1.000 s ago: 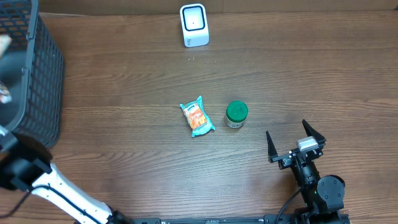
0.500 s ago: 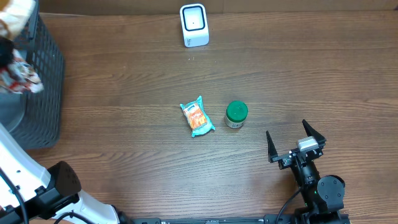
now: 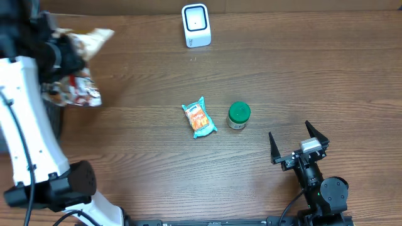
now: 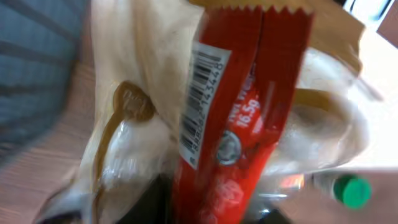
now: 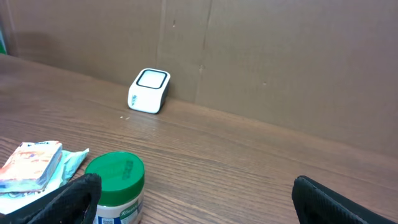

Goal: Scan the item barcode
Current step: 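Lift the snack bag out and lower it onto the table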

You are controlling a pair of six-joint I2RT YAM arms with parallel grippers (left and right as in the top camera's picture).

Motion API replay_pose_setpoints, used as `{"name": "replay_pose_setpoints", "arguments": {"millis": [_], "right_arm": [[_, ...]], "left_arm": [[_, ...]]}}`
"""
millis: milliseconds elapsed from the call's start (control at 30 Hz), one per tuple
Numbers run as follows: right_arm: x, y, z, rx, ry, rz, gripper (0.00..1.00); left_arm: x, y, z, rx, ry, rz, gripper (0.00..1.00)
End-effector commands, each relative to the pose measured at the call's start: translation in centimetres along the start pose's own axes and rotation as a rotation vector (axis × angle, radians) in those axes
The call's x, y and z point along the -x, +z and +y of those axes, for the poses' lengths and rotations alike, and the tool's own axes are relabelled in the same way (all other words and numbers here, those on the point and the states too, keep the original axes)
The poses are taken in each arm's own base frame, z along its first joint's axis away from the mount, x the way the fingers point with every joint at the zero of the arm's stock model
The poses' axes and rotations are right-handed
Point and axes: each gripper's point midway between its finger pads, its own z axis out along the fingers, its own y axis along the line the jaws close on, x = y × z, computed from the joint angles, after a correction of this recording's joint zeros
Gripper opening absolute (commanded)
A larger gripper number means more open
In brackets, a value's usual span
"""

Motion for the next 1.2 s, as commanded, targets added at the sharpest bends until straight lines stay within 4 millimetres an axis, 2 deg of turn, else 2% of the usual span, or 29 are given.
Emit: {"name": "replay_pose_setpoints", "arguments": {"millis": [0, 133, 267, 400, 567, 633, 700, 767, 800, 833, 867, 900, 1000, 1033, 1167], "right_arm": [[-0.2, 0.0, 0.0, -0.002, -0.001, -0.001, 1.0], [-0.2, 0.0, 0.0, -0.002, -0.001, -0.001, 1.0], [-0.2, 0.0, 0.0, -0.002, -0.001, -0.001, 1.0], [-0.2, 0.0, 0.0, -0.002, -0.001, -0.001, 1.0], [-0.2, 0.0, 0.0, -0.002, -0.001, -0.001, 1.0], [-0.2, 0.0, 0.0, -0.002, -0.001, -0.001, 1.0], [-0.2, 0.0, 0.0, -0.002, -0.001, -0.001, 1.0], [-0.2, 0.0, 0.0, -0.002, -0.001, -0.001, 1.0], [-0.2, 0.0, 0.0, -0.002, -0.001, -0.001, 1.0], [-0.2, 0.0, 0.0, -0.001, -0.001, -0.001, 1.0], [-0.2, 0.0, 0.0, -0.001, -0.001, -0.001, 1.0], [-0.2, 0.0, 0.0, -0.002, -0.001, -0.001, 1.0], [-0.2, 0.0, 0.0, -0.002, -0.001, -0.001, 1.0], [-0.2, 0.0, 0.0, -0.002, -0.001, -0.001, 1.0], [-0.2, 0.0, 0.0, -0.002, -0.001, -0.001, 1.0]], "left_arm": [[-2.4, 2.1, -1.7, 0.072, -0.011, 0.075, 0.04], [-5.0, 5.3, -4.4, 0.118, 0.027, 0.15, 0.04], [-6.3, 7.3, -6.3, 0.135, 0.037, 0.159, 0.04], [-7.2, 8.8, -7.4, 0.14, 0.057, 0.171, 0.04], [-9.3, 11.0, -6.5, 0.178, 0.053, 0.247, 0.09], [-10.4, 12.8, -5.7, 0.207, 0.02, 0.276, 0.1], [-10.5, 14.2, -5.5, 0.207, 0.004, 0.271, 0.11], [-10.4, 16.7, -5.5, 0.193, -0.043, 0.234, 0.1], [-10.2, 17.4, -5.7, 0.182, -0.051, 0.219, 0.18], [-10.0, 17.8, -5.8, 0.175, -0.051, 0.208, 0.34], [-10.0, 18.1, -5.9, 0.168, -0.051, 0.202, 0.44], [-10.0, 18.3, -5.8, 0.167, -0.051, 0.201, 0.5], [-10.4, 18.8, -5.5, 0.178, -0.049, 0.209, 0.59], [-10.3, 19.5, -5.6, 0.168, -0.049, 0.196, 0.66], [-10.4, 21.3, -5.8, 0.138, -0.048, 0.172, 0.67]]}}
